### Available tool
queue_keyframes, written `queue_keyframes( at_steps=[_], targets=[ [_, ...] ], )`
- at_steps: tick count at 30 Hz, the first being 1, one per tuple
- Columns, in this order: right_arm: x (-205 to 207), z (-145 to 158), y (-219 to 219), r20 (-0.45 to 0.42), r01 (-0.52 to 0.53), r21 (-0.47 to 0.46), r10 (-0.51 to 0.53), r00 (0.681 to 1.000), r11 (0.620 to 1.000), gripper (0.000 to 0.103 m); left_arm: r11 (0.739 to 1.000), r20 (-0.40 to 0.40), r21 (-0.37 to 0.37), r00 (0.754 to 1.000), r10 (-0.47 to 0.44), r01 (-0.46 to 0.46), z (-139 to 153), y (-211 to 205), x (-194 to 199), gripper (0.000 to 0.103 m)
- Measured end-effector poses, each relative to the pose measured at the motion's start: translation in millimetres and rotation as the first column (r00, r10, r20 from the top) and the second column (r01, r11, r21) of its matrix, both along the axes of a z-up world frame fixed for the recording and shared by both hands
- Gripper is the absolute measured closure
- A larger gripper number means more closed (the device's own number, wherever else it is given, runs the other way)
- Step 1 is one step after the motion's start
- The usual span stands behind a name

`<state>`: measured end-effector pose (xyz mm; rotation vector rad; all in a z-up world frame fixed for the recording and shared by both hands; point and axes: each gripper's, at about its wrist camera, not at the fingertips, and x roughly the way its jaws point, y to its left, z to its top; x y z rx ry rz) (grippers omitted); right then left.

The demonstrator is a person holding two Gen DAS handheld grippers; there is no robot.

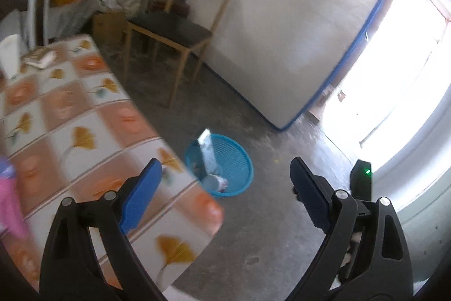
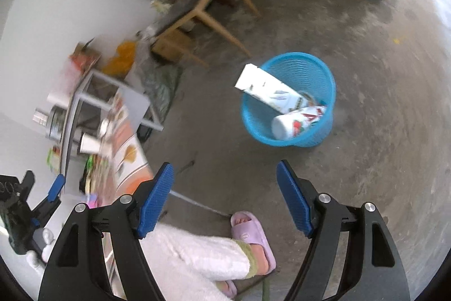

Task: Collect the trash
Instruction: 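Move both grippers back over the table toward the snack packets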

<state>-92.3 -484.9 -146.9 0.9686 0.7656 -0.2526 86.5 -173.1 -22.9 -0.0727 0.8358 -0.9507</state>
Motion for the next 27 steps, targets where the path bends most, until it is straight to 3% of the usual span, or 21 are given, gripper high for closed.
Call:
queue_keyframes(
  at_steps=[4, 9, 15, 19, 27],
  targets=[
    [12.9, 26.4, 26.4, 0.025, -0.094, -0.034, 0.095, 0.995, 0.995, 0.029, 0.997, 0.044, -0.005, 0.996, 0.079, -0.079, 2.9, 49.1, -7.8, 0.015],
    [35.5, 56.3, 64.2, 0.071, -0.189, -0.057, 0.193, 0.979, 0.980, 0.029, 0.978, 0.109, 0.008, 0.973, 0.205, -0.207, 2.3, 120.4, -21.9, 0.015],
    [81.3, 76.4, 126.5, 0.087, -0.352, -0.070, 0.358, 0.930, 0.933, 0.029, 0.942, 0.136, 0.020, 0.934, 0.329, -0.335, -9.6, 191.5, -35.3, 0.015],
    [121.6, 91.3, 175.4, 0.086, -0.485, -0.095, 0.493, 0.866, 0.869, 0.029, 0.908, 0.135, 0.003, 0.900, 0.414, -0.419, -17.4, 227.7, -32.7, 0.015],
    [218.2, 128.8, 293.5, 0.067, -0.720, -0.200, 0.742, 0.667, 0.665, 0.024, 0.830, 0.147, -0.066, 0.818, 0.557, -0.553, -18.3, 292.7, -29.3, 0.015]
  ],
)
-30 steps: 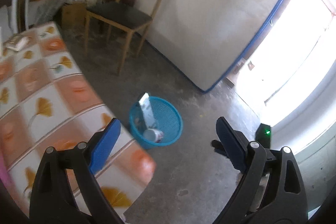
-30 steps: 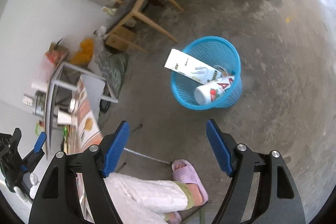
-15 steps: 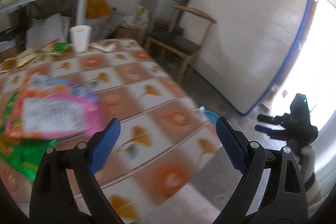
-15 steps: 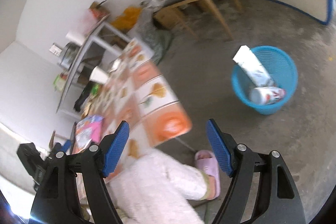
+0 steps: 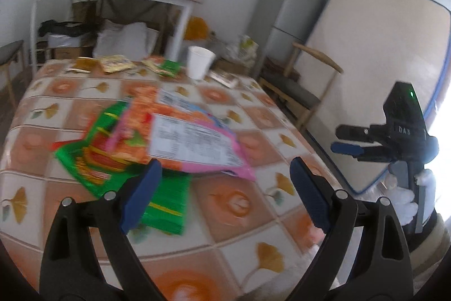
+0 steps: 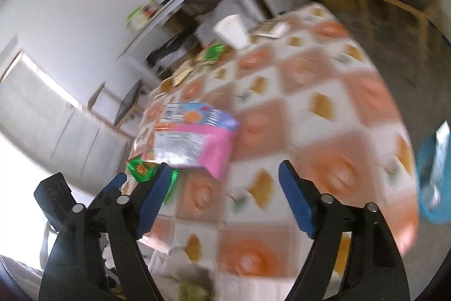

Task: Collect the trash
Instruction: 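Move both grippers back over the table toward the snack packets, then grasp the green snack bag with the left gripper while the right grasps the pink packet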

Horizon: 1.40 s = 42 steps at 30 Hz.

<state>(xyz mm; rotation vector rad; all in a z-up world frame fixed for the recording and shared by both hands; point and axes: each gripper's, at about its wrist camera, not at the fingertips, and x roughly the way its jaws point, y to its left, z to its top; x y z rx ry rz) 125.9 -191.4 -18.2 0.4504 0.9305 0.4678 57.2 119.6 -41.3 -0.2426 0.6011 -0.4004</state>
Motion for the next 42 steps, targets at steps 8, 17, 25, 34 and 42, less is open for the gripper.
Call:
queue_keyframes(
  at_steps=[8, 17, 25, 34, 42],
  targets=[
    [94.3, -2.1, 82.0, -0.024, -0.153, -0.021, 0.152, 0.988, 0.988, 0.023, 0.972, -0.045, 0.007, 0.971, 0.233, -0.233, -2.1, 82.9, 39.6, 0.026],
    [166.1, -45.1, 140.2, -0.116, -0.188, -0.039, 0.182, 0.976, 0.981, 0.023, 0.981, -0.304, 0.041, 0.933, 0.191, -0.187, -48.1, 113.7, 109.0, 0.049],
    [130.8, -57.0, 130.0, -0.167, -0.223, -0.066, 0.210, 0.963, 0.973, 0.023, 0.993, -0.363, -0.059, 0.929, 0.077, -0.106, -58.6, 94.7, 78.8, 0.054],
    [55.8, -58.7, 62.5, -0.186, -0.076, -0.043, 0.067, 0.980, 0.996, 0.023, 1.000, -0.403, -0.031, 0.915, -0.008, -0.005, -69.8, 52.9, 28.9, 0.055],
    [-10.9, -29.7, 1.5, -0.120, 0.077, 0.149, -0.059, 0.991, 0.986, 0.023, 1.000, -0.378, -0.002, 0.926, 0.025, -0.027, -61.0, 50.1, 21.8, 0.055]
  ],
)
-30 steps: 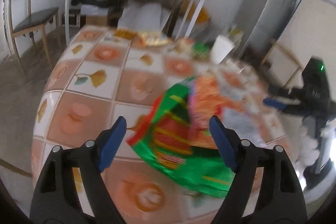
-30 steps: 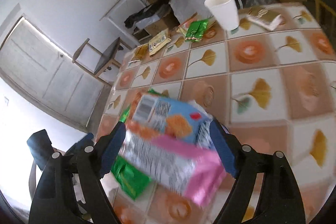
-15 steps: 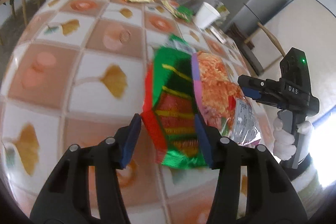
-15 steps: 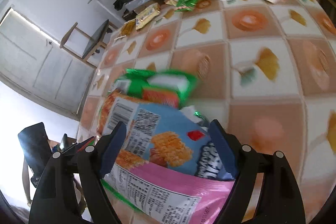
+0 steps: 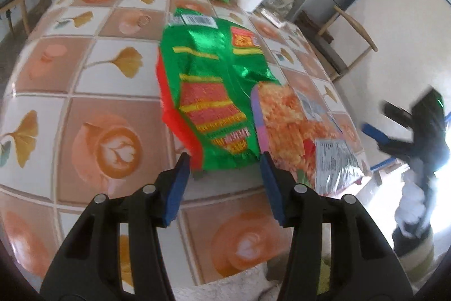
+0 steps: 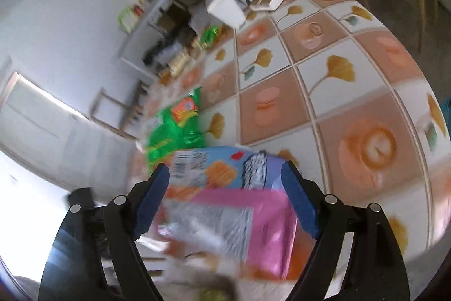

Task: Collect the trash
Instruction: 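Grasp the green snack bag with the left gripper while the right grasps the pink packet, then lift both packets and carry them toward the blue wastebasket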

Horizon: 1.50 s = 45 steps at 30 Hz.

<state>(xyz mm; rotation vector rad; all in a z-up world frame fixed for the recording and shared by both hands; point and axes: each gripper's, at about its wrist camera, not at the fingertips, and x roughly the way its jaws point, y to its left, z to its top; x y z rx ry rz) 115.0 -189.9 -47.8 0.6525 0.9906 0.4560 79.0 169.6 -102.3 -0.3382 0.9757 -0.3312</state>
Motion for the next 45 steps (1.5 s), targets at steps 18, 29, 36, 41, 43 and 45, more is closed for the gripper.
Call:
queue_keyframes(
  at_steps=[18, 29, 36, 41, 43, 45],
  targets=[
    [-40.8, -86.1, 39.7, -0.298, 0.109, 0.419, 0.023, 0.954, 0.902, 0.028, 0.995, -0.011, 0.044, 0.996, 0.090, -0.090, -7.2, 3.4, 16.8, 0.062],
    [-51.1, -95.5, 33.8, -0.373, 0.202, 0.412, -0.038, 0.927, 0.889, 0.056, 0.990, 0.032, 0.104, 0.995, 0.093, -0.096, -8.8, 0.1, 12.5, 0.076],
    [-43.4, -93.3, 40.8, -0.378, 0.204, 0.415, -0.036, 0.925, 0.887, 0.056, 0.989, 0.052, 0.110, 0.995, 0.090, -0.095, -9.6, -3.9, 5.0, 0.077],
    [-38.8, -86.9, 37.3, -0.344, 0.221, 0.383, -0.084, 0.935, 0.897, 0.069, 0.990, 0.065, 0.116, 0.995, 0.076, -0.083, -9.4, -8.0, -1.8, 0.080],
    [-34.8, -86.1, 33.7, -0.339, 0.230, 0.389, -0.094, 0.936, 0.892, 0.078, 0.991, 0.065, 0.114, 0.996, 0.061, -0.068, -9.1, -9.5, -4.8, 0.082],
    [-32.7, -82.3, 28.2, -0.322, 0.235, 0.358, -0.116, 0.940, 0.904, 0.082, 0.992, 0.061, 0.117, 0.997, 0.043, -0.050, -8.3, -11.6, -8.7, 0.082]
  ],
)
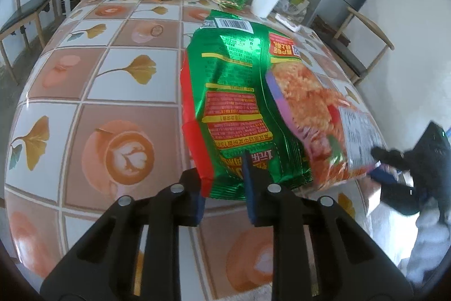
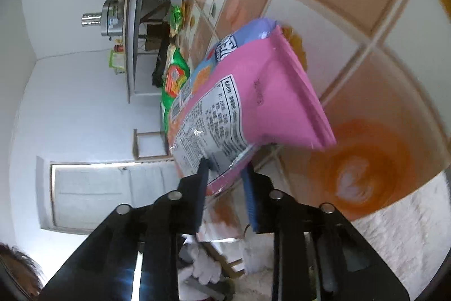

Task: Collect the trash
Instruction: 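Lift both packets and carry them toward the blue wastebasket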

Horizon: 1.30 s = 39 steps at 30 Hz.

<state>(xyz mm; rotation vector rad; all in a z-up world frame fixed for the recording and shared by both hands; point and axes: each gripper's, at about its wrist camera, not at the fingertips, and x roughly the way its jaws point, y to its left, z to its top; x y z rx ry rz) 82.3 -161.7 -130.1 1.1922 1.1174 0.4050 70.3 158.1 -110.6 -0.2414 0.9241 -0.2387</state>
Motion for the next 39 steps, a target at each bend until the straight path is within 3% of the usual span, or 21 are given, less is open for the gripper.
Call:
queue_keyframes(
  at_steps=[7, 11, 13, 15, 19, 27, 35, 39],
  targets=[
    [6.9, 24.0, -35.0, 0.063, -0.025, -0.173, 0.036, 0.997, 0.985, 0.086, 0.996, -0.068, -0.063, 0.995, -0.067, 0.062, 1.5, 11.1, -14.2, 0.082],
    [15.6, 18.1, -50.5, -0.006, -0.105, -0.204, 0.106, 0.994, 0.973, 0.083, 0.991, -0.061, -0.131, 0.997, -0.046, 0.037, 8.2, 27.9, -18.8, 0.062],
    [17.7, 17.2, -58.2, -0.017, -0.094, -0.216, 0.093, 0.996, 0.972, 0.074, 0.992, -0.048, -0.124, 0.999, -0.026, 0.020, 12.2, 32.0, -16.6, 0.058],
    [18.1, 16.1, -62.5, -0.017, -0.074, -0.207, 0.072, 0.997, 0.976, 0.055, 0.990, -0.045, -0.141, 0.999, -0.007, 0.001, 15.6, 36.4, -11.3, 0.057],
    [22.6, 13.8, -65.2, -0.015, -0.046, -0.163, 0.044, 0.999, 0.986, 0.051, 0.982, -0.070, -0.190, 0.997, -0.008, -0.005, 16.3, 38.9, 6.3, 0.055],
    [29.2, -2.2, -55.8, -0.032, -0.016, -0.089, 0.013, 0.999, 0.996, 0.050, 0.995, -0.106, -0.103, 0.994, 0.008, -0.019, 1.5, 24.7, 40.5, 0.057],
    [33.5, -2.7, -49.8, -0.016, 0.000, -0.083, -0.001, 1.000, 0.997, 0.050, 0.998, -0.042, 0.058, 0.999, 0.004, -0.001, 0.9, 1.4, 39.0, 0.063],
    [35.9, -3.0, -46.5, -0.012, 0.001, -0.065, -0.002, 1.000, 0.998, 0.050, 0.993, -0.020, 0.116, 1.000, 0.009, -0.007, 0.9, -4.7, 35.4, 0.073]
  ],
)
